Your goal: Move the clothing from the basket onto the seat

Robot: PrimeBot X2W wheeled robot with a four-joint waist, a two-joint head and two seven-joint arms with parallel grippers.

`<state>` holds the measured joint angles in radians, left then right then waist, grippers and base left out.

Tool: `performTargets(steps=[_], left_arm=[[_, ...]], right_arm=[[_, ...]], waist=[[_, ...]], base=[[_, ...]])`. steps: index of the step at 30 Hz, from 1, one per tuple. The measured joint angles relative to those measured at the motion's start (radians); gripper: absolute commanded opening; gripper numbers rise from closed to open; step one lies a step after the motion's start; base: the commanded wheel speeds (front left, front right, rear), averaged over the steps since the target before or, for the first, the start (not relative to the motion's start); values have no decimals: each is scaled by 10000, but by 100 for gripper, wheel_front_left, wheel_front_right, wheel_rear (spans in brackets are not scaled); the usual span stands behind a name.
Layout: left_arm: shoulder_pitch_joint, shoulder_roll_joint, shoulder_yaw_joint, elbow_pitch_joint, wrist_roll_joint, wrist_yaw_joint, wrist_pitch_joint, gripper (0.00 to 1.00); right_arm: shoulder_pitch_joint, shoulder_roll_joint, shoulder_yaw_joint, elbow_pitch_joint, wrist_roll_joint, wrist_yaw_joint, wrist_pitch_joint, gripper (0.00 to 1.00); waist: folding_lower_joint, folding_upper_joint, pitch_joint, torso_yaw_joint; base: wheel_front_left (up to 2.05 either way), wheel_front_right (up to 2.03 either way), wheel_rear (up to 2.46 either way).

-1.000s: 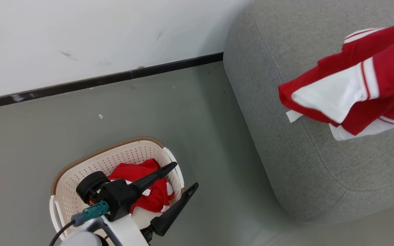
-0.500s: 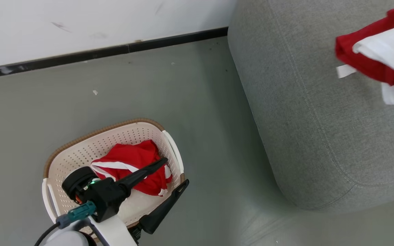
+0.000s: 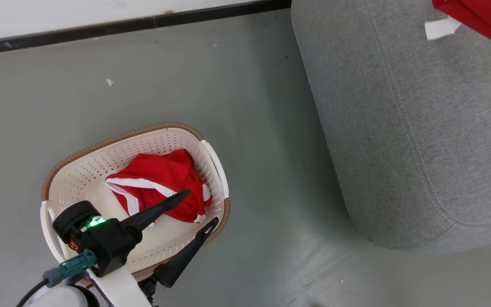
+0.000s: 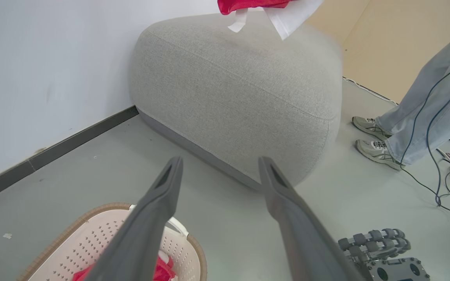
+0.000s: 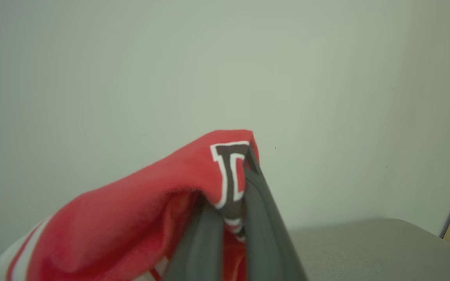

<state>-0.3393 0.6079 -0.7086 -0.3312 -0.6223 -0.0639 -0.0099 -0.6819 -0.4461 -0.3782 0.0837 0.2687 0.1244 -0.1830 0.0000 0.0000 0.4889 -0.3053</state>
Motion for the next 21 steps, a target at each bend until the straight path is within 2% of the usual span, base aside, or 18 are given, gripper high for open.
performTargets(steps=[11,21], left_arm=[[185,631,414,-420,-2,50,0,100],[186,1112,750,-744,-4,84,-4,100]], right_arm=[[-564,148,-963,523,-715,0,82,0],[-438,1076,-897,1269,-1189,0,71,0]], waist=[[1,0,848,72],[0,0,1579,98]], base=[[0,0,0],[0,0,0]])
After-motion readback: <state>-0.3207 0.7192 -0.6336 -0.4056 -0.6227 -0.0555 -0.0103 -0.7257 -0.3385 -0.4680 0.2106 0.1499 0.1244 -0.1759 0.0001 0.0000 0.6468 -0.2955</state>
